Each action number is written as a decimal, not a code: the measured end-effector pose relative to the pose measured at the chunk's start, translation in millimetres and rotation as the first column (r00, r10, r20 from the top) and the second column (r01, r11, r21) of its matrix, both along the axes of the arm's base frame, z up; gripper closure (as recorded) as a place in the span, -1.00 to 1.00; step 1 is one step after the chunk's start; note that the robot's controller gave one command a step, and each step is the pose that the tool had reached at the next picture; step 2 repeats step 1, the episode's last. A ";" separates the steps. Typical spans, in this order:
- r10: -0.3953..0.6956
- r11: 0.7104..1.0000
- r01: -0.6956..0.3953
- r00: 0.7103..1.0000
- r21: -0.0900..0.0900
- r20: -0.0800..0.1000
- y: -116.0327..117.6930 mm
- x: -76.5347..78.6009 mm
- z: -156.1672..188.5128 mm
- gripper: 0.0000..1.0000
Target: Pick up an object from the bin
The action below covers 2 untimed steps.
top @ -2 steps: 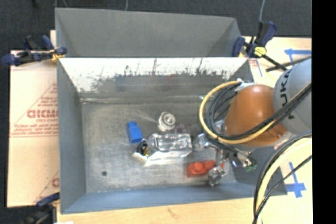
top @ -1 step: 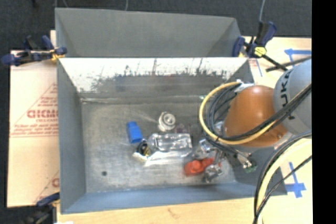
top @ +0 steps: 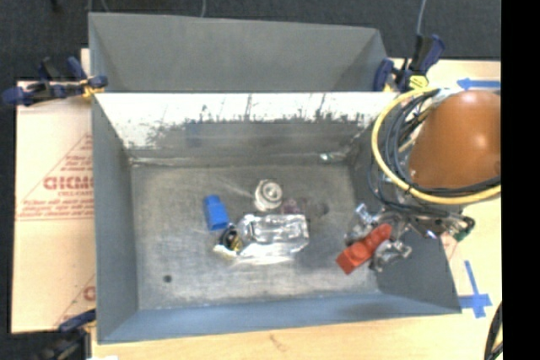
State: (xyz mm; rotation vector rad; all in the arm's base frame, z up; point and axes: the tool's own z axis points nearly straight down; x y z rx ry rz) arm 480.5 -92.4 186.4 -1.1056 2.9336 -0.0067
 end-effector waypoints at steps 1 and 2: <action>0.028 1.000 -0.028 1.000 -0.001 0.004 0.5 2.8 106.6 1.00; 0.028 1.000 -0.028 1.000 -0.001 0.004 0.5 2.8 106.6 1.00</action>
Offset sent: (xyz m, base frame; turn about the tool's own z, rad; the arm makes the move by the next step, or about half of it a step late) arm 0.0005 0.0014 0.1018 -0.0306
